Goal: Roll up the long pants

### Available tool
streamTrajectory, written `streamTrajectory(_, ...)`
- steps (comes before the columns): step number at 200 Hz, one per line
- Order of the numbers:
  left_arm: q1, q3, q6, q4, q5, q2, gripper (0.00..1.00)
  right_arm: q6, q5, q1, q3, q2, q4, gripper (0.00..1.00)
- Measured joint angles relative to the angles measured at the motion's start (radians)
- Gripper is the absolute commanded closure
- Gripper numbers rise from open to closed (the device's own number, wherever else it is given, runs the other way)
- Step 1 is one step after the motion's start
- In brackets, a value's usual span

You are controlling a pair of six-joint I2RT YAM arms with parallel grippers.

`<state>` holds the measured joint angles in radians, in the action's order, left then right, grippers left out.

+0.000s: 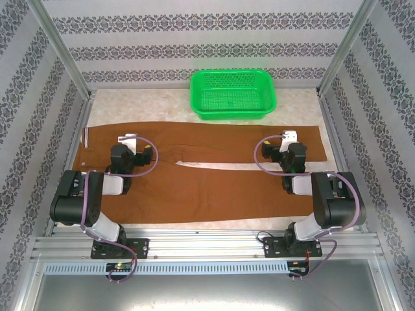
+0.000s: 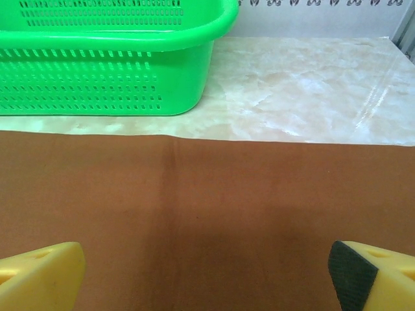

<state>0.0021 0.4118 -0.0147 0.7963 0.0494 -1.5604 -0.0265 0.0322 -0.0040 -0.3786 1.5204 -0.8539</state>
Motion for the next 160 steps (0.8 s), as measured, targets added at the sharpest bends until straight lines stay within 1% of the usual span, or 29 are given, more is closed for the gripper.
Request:
streamTrajectory(10,0.0,0.02,0.004,-0.037,-0.006,0.003,0.0,-0.004,-0.011,0.0,-0.008,-0.011,0.031,0.02)
streamTrajectory(19,0.0,0.061,0.014,-0.124,-0.025,0.018,0.0,-0.005,-0.018,0.0,-0.037,-0.032,0.105,0.02)
streamTrajectory(29,0.0,0.132,0.027,-0.233,-0.053,0.033,0.0,-0.005,-0.021,0.0,-0.102,-0.056,0.217,0.02)
streamTrajectory(40,0.001,0.208,0.043,-0.305,-0.072,0.05,0.0,-0.01,-0.018,0.0,-0.187,-0.077,0.317,0.02)
streamTrajectory(55,0.006,0.294,0.091,-0.373,-0.078,0.089,0.0,-0.04,0.008,-0.004,-0.282,-0.106,0.397,0.02)
streamTrajectory(63,0.015,0.35,0.12,-0.431,-0.062,0.103,0.0,-0.068,0.024,-0.011,-0.325,-0.127,0.437,0.02)
streamTrajectory(77,0.037,0.508,0.152,-0.571,-0.027,0.078,0.0,-0.126,0.082,-0.035,-0.397,-0.148,0.515,0.02)
streamTrajectory(89,0.05,0.663,0.167,-0.679,-0.018,0.021,0.0,-0.171,0.153,-0.065,-0.466,-0.149,0.586,0.02)
streamTrajectory(103,0.06,0.823,0.178,-0.777,-0.016,-0.055,0.0,-0.202,0.206,-0.086,-0.525,-0.148,0.651,0.02)
streamTrajectory(108,0.064,0.866,0.181,-0.806,-0.019,-0.08,0.02,-0.21,0.214,-0.091,-0.539,-0.148,0.667,0.02)
streamTrajectory(111,0.065,0.887,0.182,-0.821,-0.021,-0.093,0.06,-0.214,0.219,-0.092,-0.546,-0.148,0.675,0.02)
streamTrajectory(114,0.068,0.911,0.186,-0.842,-0.027,-0.109,0.11,-0.219,0.22,-0.092,-0.551,-0.148,0.682,0.02)
streamTrajectory(117,0.07,0.931,0.187,-0.861,-0.033,-0.122,0.19,-0.225,0.222,-0.092,-0.557,-0.148,0.692,0.02)
streamTrajectory(120,0.073,0.949,0.197,-0.88,-0.04,-0.137,0.25,-0.23,0.223,-0.092,-0.56,-0.148,0.7,0.02)
streamTrajectory(123,0.076,0.97,0.195,-0.904,-0.047,-0.152,0.28,-0.234,0.224,-0.092,-0.562,-0.148,0.706,0.02)
streamTrajectory(127,0.08,0.993,0.209,-0.93,-0.06,-0.172,0.29,-0.239,0.225,-0.093,-0.565,-0.147,0.716,0.02)
streamTrajectory(130,0.084,1.011,0.207,-0.954,-0.064,-0.186,0.28,-0.242,0.225,-0.093,-0.566,-0.146,0.723,0.02)
streamTrajectory(140,0.103,1.068,0.227,-1.026,-0.092,-0.239,0.19,-0.255,0.226,-0.097,-0.572,-0.138,0.748,0.02)
streamTrajectory(144,0.111,1.092,0.239,-1.059,-0.1,-0.262,0.16,-0.26,0.228,-0.097,-0.577,-0.133,0.762,0.02)
streamTrajectory(160,0.158,1.147,0.296,-1.149,-0.123,-0.335,0.16,-0.269,0.228,-0.1,-0.612,-0.096,0.821,0.02)
